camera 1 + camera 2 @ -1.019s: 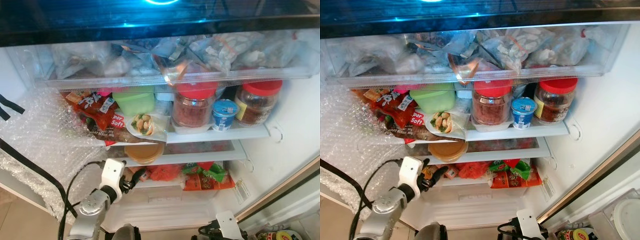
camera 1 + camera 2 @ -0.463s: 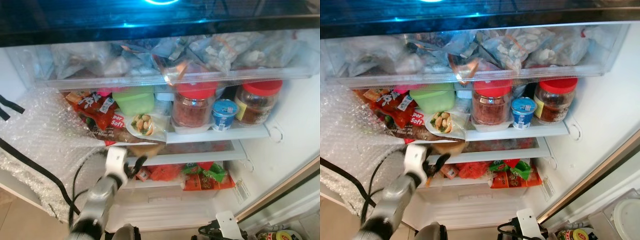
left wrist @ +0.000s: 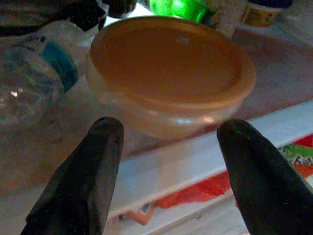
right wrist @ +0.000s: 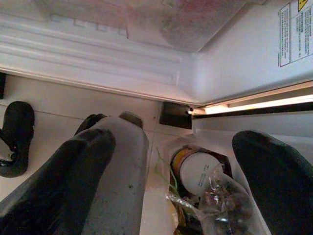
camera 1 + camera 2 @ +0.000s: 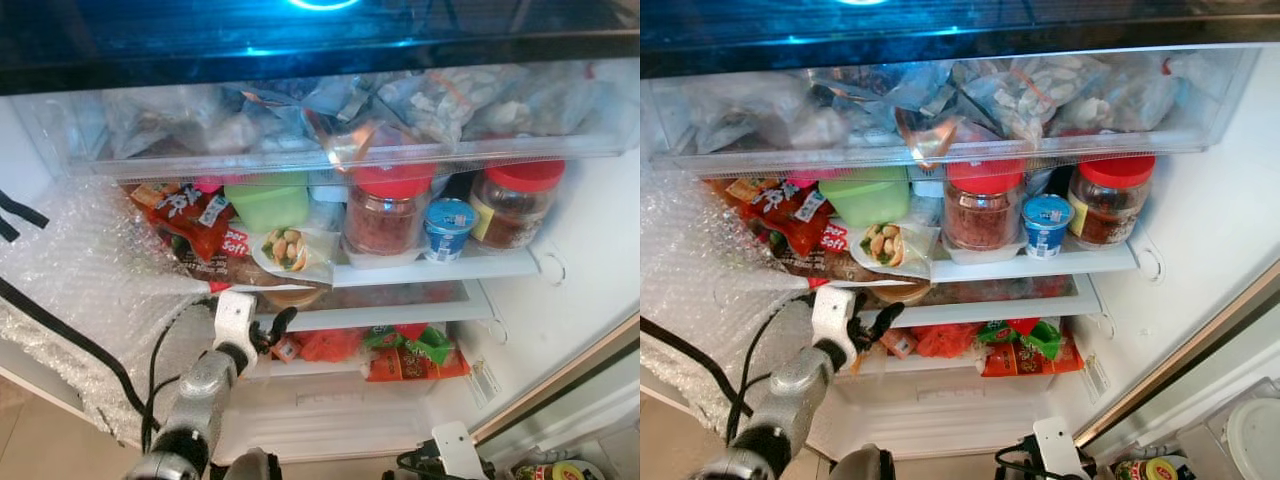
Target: Restocking fridge
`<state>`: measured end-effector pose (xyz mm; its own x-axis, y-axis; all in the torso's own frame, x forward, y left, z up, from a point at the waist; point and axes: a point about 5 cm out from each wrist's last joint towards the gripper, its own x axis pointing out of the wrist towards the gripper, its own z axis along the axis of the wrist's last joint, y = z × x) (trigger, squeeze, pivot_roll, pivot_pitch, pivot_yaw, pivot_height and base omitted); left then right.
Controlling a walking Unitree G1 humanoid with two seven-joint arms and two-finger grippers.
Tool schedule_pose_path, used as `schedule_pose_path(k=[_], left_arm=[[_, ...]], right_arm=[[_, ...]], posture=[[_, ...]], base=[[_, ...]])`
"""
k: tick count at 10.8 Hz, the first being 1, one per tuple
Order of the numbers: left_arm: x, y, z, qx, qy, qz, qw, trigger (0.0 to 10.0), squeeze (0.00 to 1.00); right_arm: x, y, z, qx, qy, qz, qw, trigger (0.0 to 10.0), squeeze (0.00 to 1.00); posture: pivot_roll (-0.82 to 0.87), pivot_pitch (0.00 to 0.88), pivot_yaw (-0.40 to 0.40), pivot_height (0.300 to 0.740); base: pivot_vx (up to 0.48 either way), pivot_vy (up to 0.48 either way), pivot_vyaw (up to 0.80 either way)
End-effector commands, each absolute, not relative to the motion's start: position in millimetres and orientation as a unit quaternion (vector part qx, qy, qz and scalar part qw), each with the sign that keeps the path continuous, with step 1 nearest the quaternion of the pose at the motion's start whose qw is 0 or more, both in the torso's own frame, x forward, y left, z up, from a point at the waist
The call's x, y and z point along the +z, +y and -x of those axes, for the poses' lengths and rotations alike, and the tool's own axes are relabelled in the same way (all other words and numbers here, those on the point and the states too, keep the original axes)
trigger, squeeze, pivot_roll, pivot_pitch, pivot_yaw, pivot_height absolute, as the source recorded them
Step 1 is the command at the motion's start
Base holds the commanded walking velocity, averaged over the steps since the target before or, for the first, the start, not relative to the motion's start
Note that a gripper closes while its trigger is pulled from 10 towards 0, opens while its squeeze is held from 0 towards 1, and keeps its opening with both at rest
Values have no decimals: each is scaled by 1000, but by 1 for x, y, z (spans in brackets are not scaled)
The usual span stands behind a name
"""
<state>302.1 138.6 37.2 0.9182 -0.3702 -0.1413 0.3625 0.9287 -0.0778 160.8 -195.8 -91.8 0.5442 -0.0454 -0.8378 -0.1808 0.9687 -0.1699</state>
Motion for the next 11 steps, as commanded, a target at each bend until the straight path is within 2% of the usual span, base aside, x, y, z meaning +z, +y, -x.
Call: schedule_pose_path(k=[1, 5, 11], left_arm=[[33, 141, -295, -196, 75, 16, 978, 10000, 0], [33, 140, -269, -212, 49, 18, 976, 10000, 0], [55, 137, -257, -197, 19, 0, 980, 10000, 0]], right_arm=[[-105, -191, -130, 49, 528, 112, 840, 10000, 0], [-105, -192, -131, 51, 528, 115, 840, 10000, 0], [-104, -193, -131, 54, 527, 118, 840, 10000, 0]], posture=[[-60, 49, 30, 662], [-55, 51, 25, 662], [-48, 58, 23, 662]], base=[[0, 0, 0], [0, 0, 0], [0, 0, 0]])
